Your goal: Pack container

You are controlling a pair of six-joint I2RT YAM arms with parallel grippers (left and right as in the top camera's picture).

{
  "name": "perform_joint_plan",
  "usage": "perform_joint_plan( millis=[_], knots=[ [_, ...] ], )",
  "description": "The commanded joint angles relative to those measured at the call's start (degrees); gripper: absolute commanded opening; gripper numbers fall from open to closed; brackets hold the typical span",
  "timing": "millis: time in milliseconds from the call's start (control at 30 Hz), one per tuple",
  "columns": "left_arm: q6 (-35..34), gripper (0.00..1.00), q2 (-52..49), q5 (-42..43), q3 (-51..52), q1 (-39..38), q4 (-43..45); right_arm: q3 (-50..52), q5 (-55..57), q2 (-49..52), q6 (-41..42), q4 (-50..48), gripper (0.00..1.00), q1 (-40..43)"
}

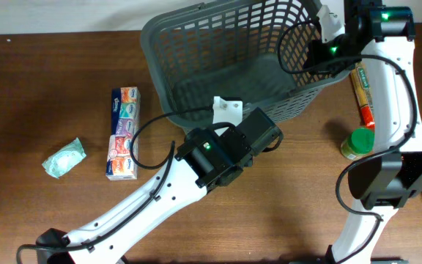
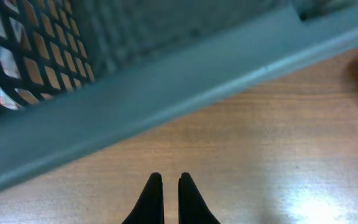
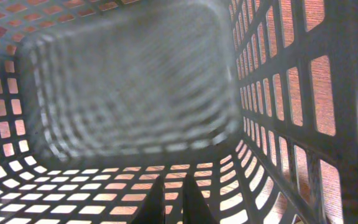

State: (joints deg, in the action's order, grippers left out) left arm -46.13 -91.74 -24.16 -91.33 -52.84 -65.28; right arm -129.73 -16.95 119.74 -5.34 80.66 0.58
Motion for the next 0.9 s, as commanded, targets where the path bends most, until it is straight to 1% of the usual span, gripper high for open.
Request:
perform_joint_plan(
  millis=[0, 167, 400, 633, 767, 867],
  knots=[
    [0.1, 0.02, -0.2, -4.1, -0.9, 0.2, 0.2, 1.4, 1.1, -0.1, -0.2, 0.6, 0.04, -0.3],
    [0.1, 0.02, -0.2, -4.8, -0.9, 1.6, 0.2, 1.4, 1.1, -0.1, 0.3, 1.0, 0.04, -0.3],
    [0.1, 0.02, -0.2, -4.8, -0.9, 5.7, 0.2, 1.4, 1.1, -0.1, 0.2, 1.4, 0.04, -1.0],
    [0.2, 0.02, -0.2, -4.6, -0.9, 8.4, 0.2, 1.4, 1.2, -0.1, 0.2, 1.5, 0.04, -3.9],
    [0.2, 0.01, -0.2, -4.6, -0.9, 9.1, 0.2, 1.4, 1.2, -0.1, 0.2, 1.9, 0.04, -5.7],
    [0.2, 0.02, -0.2, -4.6, -0.9, 9.4, 0.2, 1.4, 1.2, -0.1, 0.2, 2.2, 0.04, -7.0]
  ],
)
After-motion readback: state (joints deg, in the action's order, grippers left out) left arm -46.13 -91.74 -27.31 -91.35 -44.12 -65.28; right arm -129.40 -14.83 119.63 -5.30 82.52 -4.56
